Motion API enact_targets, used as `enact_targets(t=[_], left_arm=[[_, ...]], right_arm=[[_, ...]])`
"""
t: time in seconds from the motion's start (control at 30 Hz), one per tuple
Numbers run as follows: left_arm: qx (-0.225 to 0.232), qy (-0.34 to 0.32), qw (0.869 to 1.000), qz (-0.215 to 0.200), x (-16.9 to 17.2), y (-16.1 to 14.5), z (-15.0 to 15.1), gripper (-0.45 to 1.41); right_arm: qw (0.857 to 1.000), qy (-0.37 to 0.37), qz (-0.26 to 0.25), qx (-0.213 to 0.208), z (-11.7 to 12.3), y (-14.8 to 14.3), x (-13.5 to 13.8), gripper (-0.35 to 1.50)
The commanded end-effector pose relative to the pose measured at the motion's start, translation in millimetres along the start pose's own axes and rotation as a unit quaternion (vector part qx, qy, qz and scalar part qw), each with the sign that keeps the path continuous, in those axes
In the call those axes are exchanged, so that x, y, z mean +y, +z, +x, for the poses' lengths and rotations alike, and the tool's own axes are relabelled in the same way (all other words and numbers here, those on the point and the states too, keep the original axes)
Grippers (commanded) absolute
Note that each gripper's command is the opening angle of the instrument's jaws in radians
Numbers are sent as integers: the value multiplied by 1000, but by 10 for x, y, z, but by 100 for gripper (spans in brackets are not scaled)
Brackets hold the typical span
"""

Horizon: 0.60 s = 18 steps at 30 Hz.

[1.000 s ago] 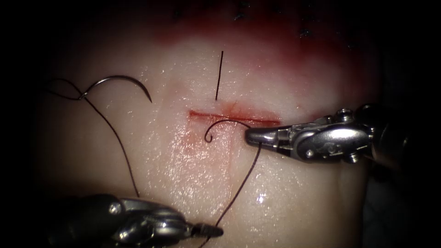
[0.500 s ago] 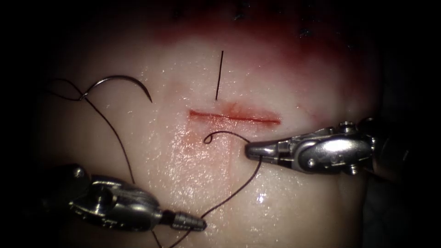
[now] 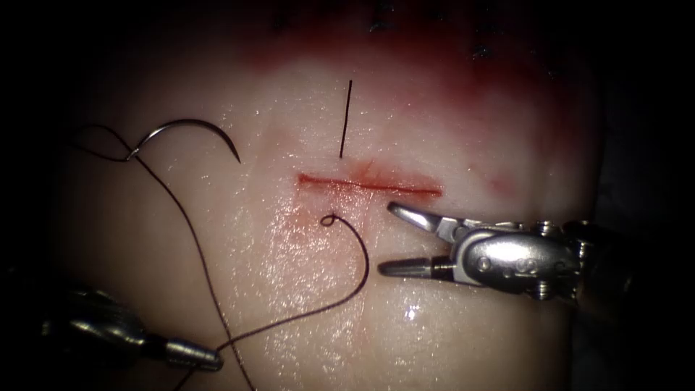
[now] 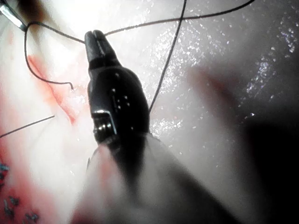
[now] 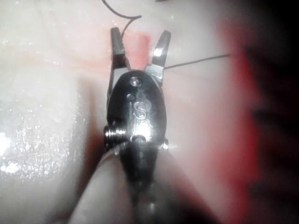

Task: Wound Closure
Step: Wrap suture twice counter-clockwise around right holder

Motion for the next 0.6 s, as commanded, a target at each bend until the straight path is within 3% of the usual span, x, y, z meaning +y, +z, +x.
enact_targets(t=[0.03, 0.1, 0.17, 0.2, 0.23, 0.43, 0.6], left_arm=[[-4, 0, 1000, 4, -1, 2, -6, -35], [-7, -2, 1000, 10, -3, -8, -7, -35], [-10, -5, 1000, 15, -6, -13, -7, -35], [-11, -6, 1000, 19, -8, -16, -7, -35], [-15, -8, 1000, 23, -14, -19, -7, -35], [-18, 3, 999, 35, -30, -21, -5, -35], [-19, 7, 999, 44, -42, -23, -7, -35]], right_arm=[[1000, 9, 4, -4, -5, 3, 7, 145], [1000, 13, 9, -9, -7, 2, 12, 143], [1000, 15, 16, -15, -11, 1, 16, 113], [1000, 15, 18, -16, -13, 0, 18, 68], [999, 15, 28, -28, -18, 3, 24, -35], [999, 16, 30, -35, -31, 27, 48, -35], [998, 12, 62, -24, -51, 74, 60, -35]])
